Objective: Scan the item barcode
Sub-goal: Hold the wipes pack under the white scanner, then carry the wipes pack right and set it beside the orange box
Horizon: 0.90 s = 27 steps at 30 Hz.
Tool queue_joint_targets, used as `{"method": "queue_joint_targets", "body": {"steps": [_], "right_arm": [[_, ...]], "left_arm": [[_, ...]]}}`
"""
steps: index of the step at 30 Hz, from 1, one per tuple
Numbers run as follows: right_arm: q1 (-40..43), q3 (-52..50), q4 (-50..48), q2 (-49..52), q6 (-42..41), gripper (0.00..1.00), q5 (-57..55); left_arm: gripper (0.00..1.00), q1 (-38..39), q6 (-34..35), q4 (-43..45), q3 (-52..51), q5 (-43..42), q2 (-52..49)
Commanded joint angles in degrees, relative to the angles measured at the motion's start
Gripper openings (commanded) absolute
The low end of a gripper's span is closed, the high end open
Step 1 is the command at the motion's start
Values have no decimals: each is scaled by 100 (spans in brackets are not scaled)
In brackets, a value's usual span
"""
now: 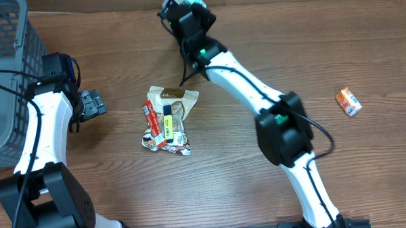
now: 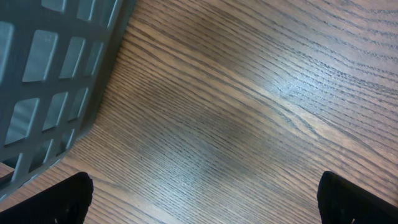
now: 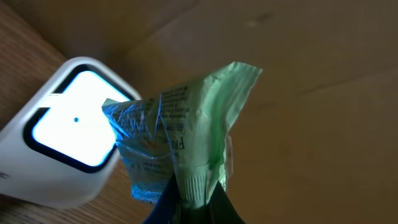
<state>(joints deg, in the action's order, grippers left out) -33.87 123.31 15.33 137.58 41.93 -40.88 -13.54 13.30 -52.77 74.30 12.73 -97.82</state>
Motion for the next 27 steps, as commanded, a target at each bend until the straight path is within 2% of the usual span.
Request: {"method": "queue_joint_targets", "body": {"steps": [1,7,9,12,15,18,25,27], "right_arm": [[293,90,601,-1187,-1036,4,-61],[1099,90,2859,-1746,-3084,3,382],[1506,90,3604,-1764,-3727,4,981],[2267,83,4607,-1716,-4505,4,2461],[2997,68,5222,-1641,-4931,4,3869],[3689,44,5825,-1572,-5246,4,4572],[4680,-190,6909,-1530,-5241,4,4658],[4841,-356,7143,-1530,-5243,8,4656]], "left_arm": [[100,7,-63,-9,87,76,118],[100,7,-63,-9,87,76,118],[100,7,-66,-9,87,76,118],[100,9,-66,-9,87,76,118],[100,7,-66,-9,87,79,118],[100,7,-66,-9,85,76,118],[100,7,-66,-9,87,76,118],[100,7,-63,-9,87,76,118]]}}
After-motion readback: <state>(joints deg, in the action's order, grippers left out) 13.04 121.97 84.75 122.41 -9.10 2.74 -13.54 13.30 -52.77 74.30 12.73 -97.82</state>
